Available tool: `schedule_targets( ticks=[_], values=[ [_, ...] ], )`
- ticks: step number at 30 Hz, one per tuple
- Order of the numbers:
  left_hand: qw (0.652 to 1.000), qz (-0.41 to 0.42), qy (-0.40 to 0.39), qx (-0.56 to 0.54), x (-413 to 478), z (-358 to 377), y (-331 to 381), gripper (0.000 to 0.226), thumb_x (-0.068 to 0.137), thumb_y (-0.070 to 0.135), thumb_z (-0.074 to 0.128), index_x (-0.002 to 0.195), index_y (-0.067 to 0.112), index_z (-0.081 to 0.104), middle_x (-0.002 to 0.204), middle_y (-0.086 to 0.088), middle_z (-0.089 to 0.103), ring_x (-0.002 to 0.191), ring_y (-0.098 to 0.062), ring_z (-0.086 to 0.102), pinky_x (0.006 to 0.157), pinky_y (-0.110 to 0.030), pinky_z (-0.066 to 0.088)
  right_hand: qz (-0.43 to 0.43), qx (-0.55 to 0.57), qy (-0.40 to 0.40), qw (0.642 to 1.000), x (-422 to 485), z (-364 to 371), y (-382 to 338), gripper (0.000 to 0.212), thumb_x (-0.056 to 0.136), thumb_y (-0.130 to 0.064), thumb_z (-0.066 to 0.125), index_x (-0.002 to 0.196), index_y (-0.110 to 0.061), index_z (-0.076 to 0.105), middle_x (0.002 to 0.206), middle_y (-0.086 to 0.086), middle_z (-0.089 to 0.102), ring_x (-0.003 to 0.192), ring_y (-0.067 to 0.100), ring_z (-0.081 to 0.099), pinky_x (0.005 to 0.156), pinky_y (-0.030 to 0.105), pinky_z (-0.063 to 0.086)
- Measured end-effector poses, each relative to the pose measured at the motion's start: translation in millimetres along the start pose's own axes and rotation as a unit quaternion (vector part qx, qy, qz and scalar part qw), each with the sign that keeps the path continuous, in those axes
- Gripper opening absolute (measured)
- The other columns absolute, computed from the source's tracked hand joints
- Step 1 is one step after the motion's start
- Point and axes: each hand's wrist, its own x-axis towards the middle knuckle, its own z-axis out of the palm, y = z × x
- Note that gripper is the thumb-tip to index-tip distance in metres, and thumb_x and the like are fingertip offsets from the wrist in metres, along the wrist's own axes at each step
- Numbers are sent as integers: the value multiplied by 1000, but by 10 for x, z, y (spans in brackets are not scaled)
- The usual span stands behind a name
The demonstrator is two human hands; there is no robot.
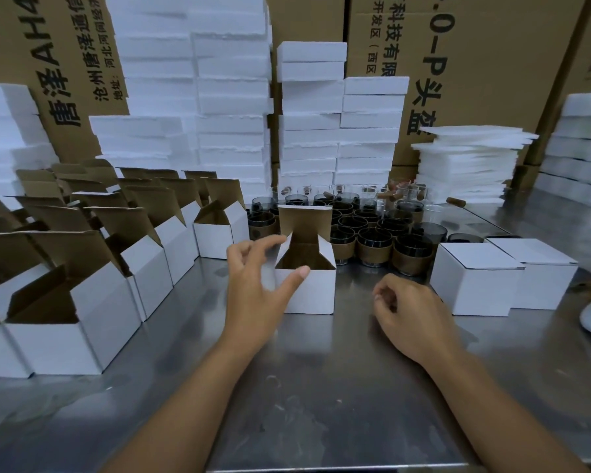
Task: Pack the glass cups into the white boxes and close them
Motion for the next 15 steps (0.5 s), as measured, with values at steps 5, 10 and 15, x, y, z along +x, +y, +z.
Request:
schedule_targets(
  ticks=[5, 10, 15],
  values=[
    [978, -125, -103, -129, 59, 51, -50, 71, 67, 61, 58, 129, 60, 23, 149, 9, 29, 122, -2, 32, 92, -15, 32, -1, 140, 26, 990, -16, -19, -13, 14, 89, -23, 58, 97, -34, 55, 88, -17, 61, 86, 4, 58, 72, 26, 46],
    [970, -129, -130, -163, 62, 145, -112, 57, 88, 46, 53, 137, 55, 24, 151, 14, 30, 136, -6, 28, 93, -12, 24, -28, 326, -47, 944, -47, -22, -169, 58, 88, -19, 63, 124, -55, 35, 125, -27, 48, 109, -10, 52, 86, 12, 43],
    [960, -118, -170, -190, 68, 152, -68, 55, 95, 32, 51, 128, 64, 21, 151, 23, 22, 129, 9, 21, 101, -22, 19, -27, 397, -126, 909, -41, -6, -204, 70, 88, -17, 63, 133, -54, 24, 140, -21, 40, 123, -9, 44, 100, 20, 37]
  ],
)
